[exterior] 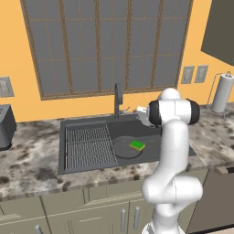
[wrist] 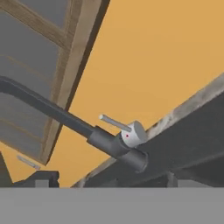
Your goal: Pick the pan and sponge and place them into the sink. Then turn on the water.
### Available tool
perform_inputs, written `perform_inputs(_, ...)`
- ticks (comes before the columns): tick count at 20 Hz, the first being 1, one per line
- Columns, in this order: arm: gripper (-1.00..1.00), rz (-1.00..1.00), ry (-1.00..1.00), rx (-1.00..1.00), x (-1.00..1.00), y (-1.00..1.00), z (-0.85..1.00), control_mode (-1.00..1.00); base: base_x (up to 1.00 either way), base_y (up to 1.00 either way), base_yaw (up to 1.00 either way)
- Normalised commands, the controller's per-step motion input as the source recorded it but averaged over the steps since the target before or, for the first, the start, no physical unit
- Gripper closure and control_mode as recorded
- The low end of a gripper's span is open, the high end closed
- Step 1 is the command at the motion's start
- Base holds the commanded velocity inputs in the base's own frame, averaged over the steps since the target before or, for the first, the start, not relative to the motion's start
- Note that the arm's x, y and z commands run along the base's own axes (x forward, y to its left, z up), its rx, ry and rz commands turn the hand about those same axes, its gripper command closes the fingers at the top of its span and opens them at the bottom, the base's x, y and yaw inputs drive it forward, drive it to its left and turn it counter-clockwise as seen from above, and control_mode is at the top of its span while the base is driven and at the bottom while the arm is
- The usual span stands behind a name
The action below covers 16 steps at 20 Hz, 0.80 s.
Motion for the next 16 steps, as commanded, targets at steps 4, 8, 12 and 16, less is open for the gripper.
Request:
perform_inputs(4,-1.0,-0.04,-0.25,-0.06,0.07,0.27,0.0,-1.0,0.0,0.0,0.0)
perform_inputs(8,-1.0,-0.03,-0.25,-0.08,0.05,0.22,0.0,-1.0,0.0,0.0,0.0)
perform_inputs(12,-1.0,-0.04,-0.25,-0.07,0.02,0.1,0.0,-1.0,0.0,0.0,0.0)
perform_inputs(16,-1.0,-0.05,-0.25,-0.05,0.02,0.05,0.0,-1.0,0.0,0.0,0.0)
